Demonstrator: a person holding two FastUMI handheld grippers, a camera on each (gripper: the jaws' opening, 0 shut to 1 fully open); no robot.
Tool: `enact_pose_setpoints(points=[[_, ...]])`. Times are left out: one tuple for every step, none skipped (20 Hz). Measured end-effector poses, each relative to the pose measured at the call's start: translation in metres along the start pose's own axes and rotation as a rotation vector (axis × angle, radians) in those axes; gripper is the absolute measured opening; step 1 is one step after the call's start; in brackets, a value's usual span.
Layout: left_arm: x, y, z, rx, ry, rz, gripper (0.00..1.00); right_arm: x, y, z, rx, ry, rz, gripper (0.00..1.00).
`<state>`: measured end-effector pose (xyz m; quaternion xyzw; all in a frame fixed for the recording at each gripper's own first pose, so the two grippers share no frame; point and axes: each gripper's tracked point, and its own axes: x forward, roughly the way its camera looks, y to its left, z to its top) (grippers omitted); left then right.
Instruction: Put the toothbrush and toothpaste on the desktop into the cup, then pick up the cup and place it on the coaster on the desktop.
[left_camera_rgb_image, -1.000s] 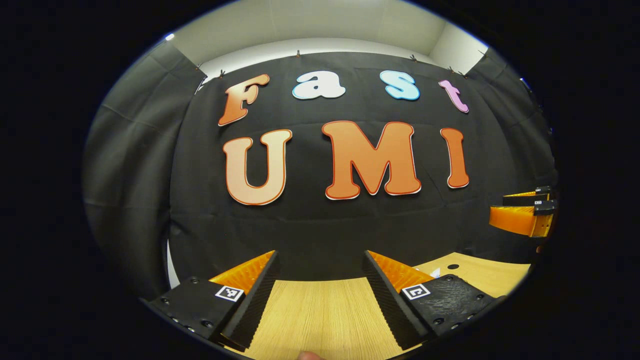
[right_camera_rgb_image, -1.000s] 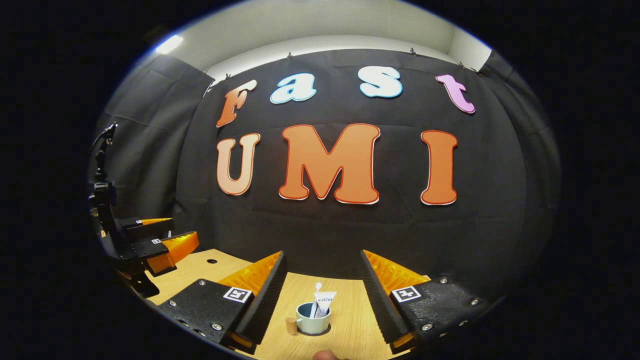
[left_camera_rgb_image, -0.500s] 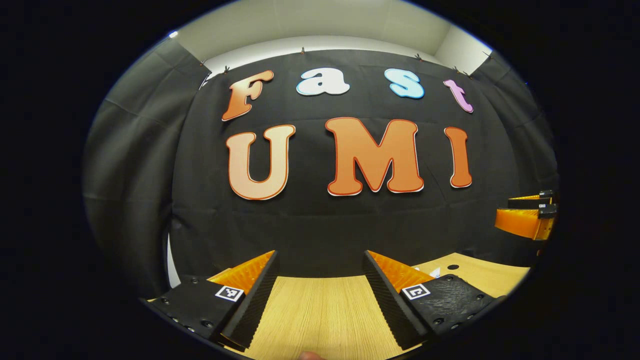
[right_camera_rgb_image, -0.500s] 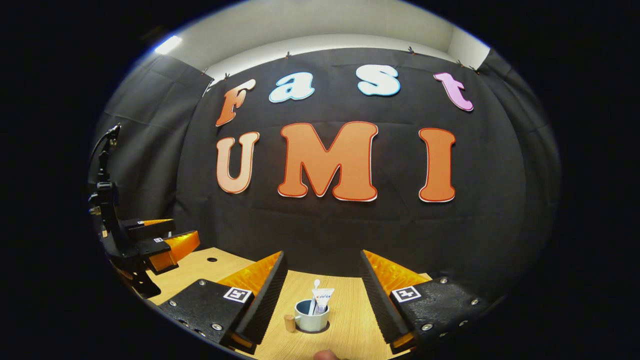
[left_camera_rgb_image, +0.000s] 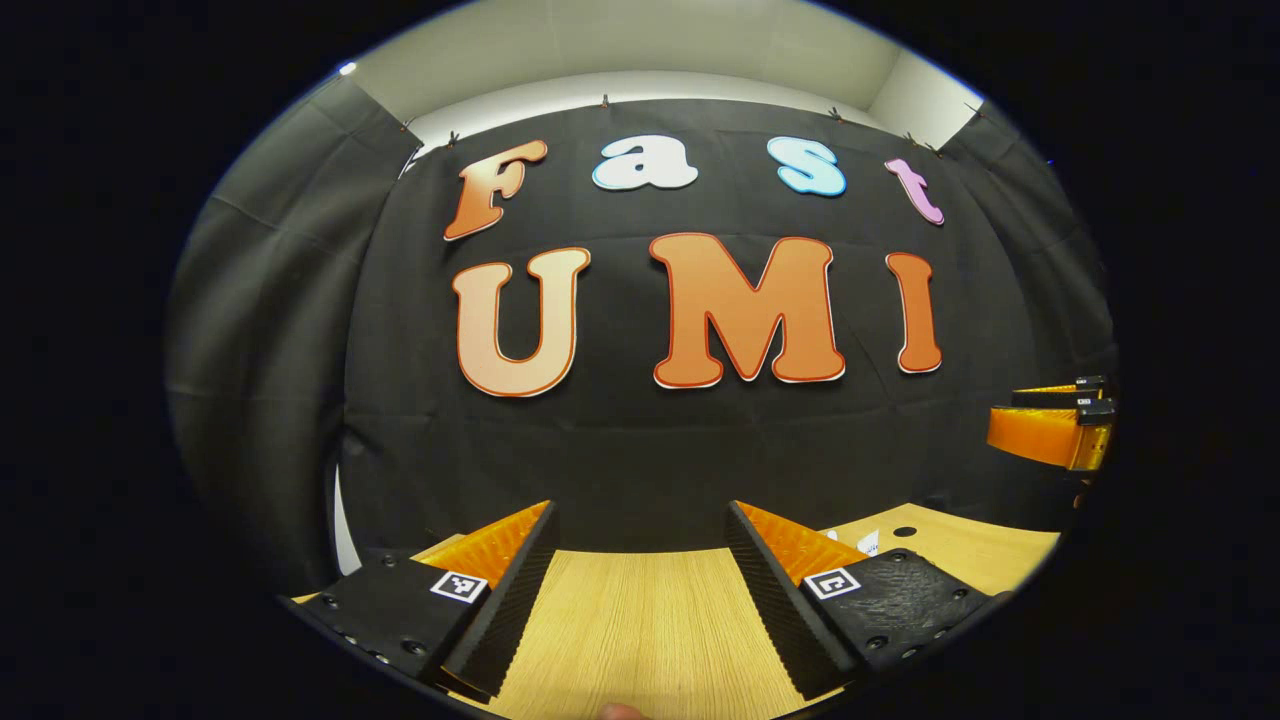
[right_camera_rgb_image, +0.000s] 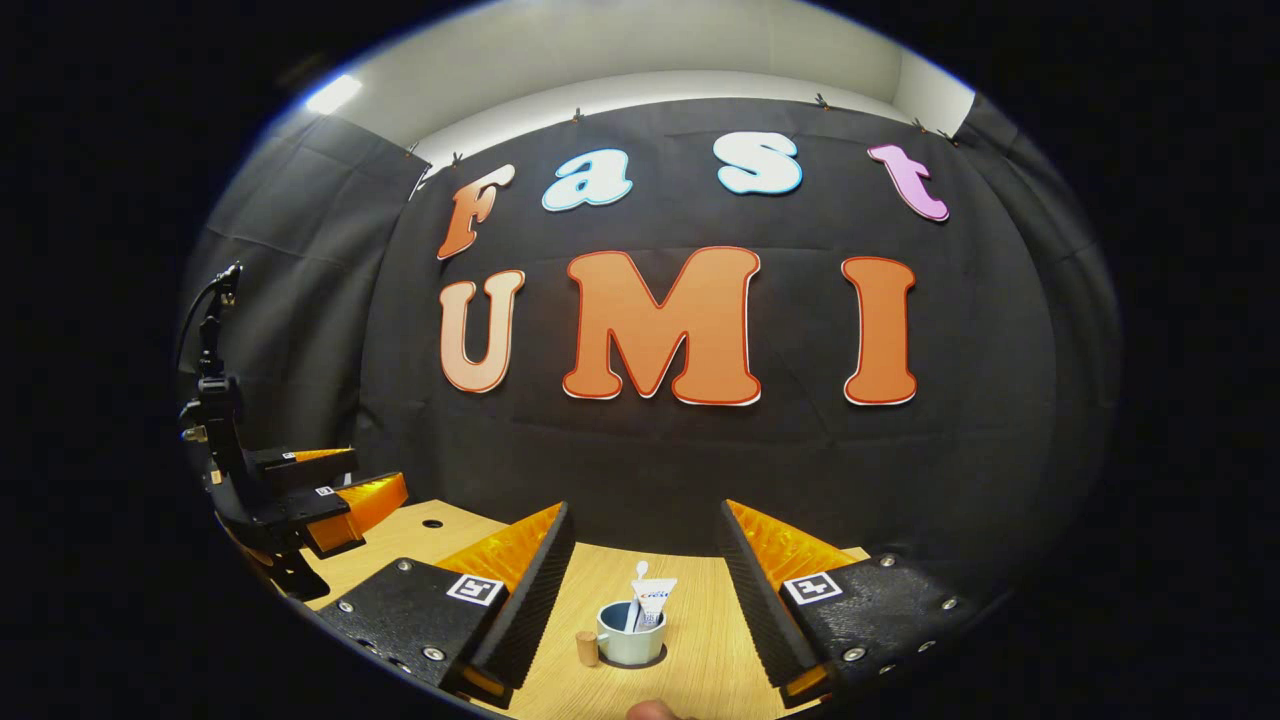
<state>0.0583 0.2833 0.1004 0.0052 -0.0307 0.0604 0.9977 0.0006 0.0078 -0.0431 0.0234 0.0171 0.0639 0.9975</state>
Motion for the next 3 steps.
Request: enact_pose_setpoints(points=[[-0.0001,-0.0013,-0.0007,0.002,0.000,-0.002,0.99,0.0002,0.0011,-0.0001,0.001,-0.002,0.003,0.86],[-0.0006,-0.0015,-0.0007,0.003,-0.001,-0.003,0.99,0.0016,0.0021,-0.0003,0.001,-0.005,0.008,0.86],[-0.0009,-0.0012,-0.0019,0.005,0.001,0.000,0.99,0.0020,0.0039,-0.0017,0.002,-0.005,0.013,0.86]])
